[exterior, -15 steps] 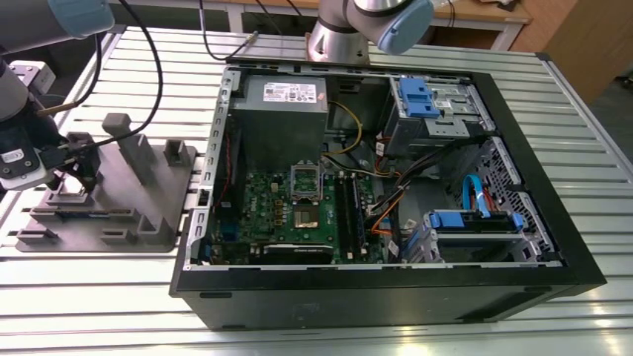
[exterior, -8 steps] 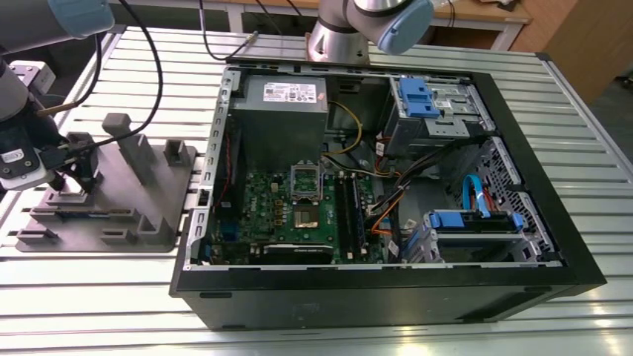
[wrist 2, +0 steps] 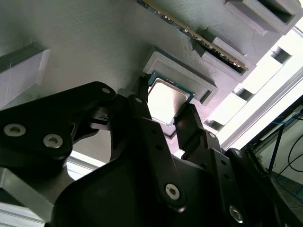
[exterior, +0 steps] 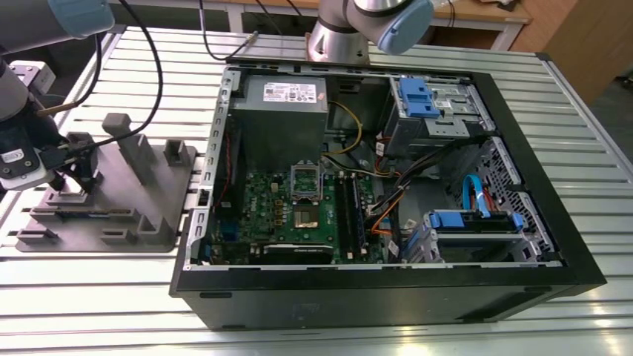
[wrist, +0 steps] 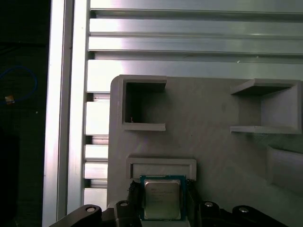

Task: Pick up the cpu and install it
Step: 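Pick up the cpu and move it towards the insertion slot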

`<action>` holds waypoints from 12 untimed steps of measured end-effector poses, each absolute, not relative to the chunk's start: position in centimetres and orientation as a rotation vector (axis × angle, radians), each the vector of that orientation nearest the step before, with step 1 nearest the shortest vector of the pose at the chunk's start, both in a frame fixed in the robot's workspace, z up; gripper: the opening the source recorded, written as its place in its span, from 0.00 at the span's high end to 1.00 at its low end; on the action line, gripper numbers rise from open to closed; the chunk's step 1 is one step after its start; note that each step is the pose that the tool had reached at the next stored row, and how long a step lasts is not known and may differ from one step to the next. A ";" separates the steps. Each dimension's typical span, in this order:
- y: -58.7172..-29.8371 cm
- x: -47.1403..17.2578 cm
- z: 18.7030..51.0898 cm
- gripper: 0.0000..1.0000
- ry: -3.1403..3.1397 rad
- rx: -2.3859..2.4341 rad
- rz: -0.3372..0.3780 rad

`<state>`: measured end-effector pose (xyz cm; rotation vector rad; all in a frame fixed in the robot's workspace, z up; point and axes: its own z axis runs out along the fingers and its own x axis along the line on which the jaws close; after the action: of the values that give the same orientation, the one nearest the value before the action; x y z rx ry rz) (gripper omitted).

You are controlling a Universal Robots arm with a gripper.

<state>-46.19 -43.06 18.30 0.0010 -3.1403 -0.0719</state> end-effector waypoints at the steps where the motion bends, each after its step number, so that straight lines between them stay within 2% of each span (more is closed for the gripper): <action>1: -43.1 -46.2 18.3 0.53 -3.140 0.001 -0.072; 12: -43.1 -46.2 19.3 0.53 -3.140 0.001 -0.072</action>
<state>-46.19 -43.06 19.32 0.0009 -3.1403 -0.0719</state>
